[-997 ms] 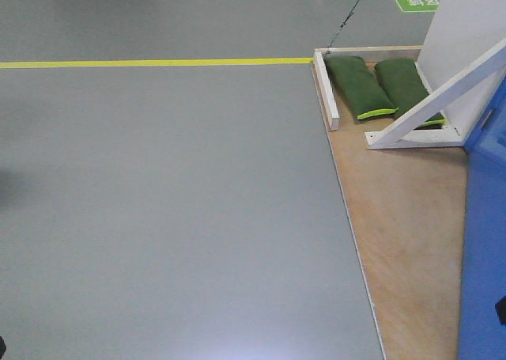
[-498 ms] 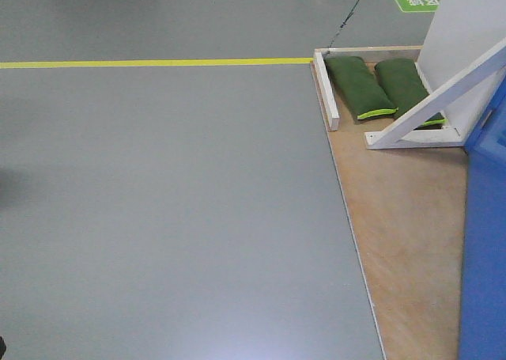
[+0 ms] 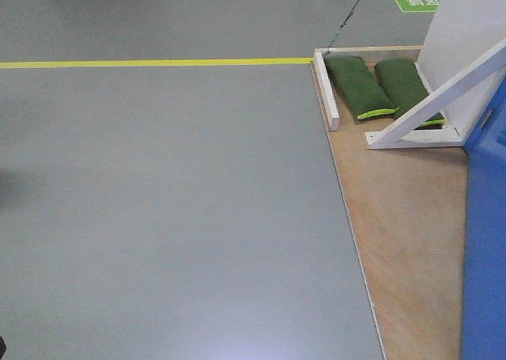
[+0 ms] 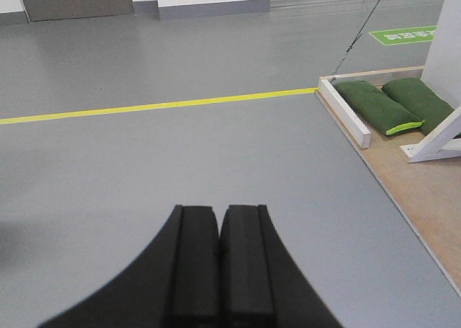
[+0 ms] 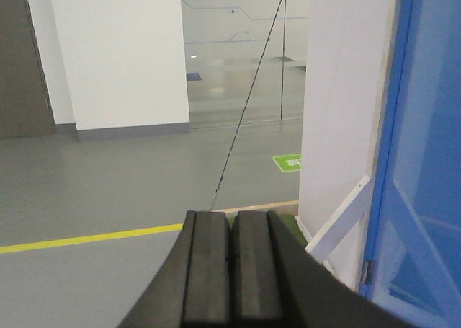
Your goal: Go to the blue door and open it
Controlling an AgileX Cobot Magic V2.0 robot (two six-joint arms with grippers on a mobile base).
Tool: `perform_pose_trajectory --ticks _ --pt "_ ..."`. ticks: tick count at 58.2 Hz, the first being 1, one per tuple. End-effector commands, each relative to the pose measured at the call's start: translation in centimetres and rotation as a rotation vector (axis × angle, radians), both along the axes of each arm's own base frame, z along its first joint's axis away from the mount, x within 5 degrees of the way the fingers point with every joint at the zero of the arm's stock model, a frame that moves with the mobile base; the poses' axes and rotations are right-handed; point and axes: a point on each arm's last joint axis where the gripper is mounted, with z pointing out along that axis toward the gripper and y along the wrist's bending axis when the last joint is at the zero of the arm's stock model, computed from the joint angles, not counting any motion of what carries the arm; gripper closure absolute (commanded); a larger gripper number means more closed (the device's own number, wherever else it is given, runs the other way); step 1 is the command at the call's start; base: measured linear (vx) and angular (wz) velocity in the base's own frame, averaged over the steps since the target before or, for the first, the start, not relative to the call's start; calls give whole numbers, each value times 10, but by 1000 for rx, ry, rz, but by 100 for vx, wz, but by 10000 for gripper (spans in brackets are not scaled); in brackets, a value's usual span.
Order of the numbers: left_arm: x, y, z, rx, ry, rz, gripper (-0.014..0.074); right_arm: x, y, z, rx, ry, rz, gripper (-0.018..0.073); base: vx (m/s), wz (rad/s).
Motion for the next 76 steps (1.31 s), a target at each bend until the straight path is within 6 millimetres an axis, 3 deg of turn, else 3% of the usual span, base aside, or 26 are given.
perform_pose_trajectory --ticks 1,12,19,28,39,47,58,76 --pt "-1 -1 18 -18 -128 -5 524 5 0 17 -20 -101 4 551 0 0" --pt "-1 -1 18 -18 -128 -5 524 12 -23 18 39 -146 -128 551 0 0" --pt "-1 -1 18 -18 -128 -5 524 3 -63 41 166 -354 -362 551 0 0" --pt "-1 -1 18 -18 -128 -5 524 -29 -121 73 361 -736 -711 551 0 0" --pt "-1 -1 18 -18 -128 -5 524 -50 -175 98 499 -957 -926 551 0 0" --pt "-1 -1 18 -18 -128 -5 524 -41 -203 119 566 -1040 -933 551 0 0" --pt "-1 -1 18 -18 -128 -5 524 -10 -228 135 646 -947 -833 551 0 0" --pt "-1 -1 18 -18 -128 -5 524 9 -228 132 738 -786 -734 551 0 0"
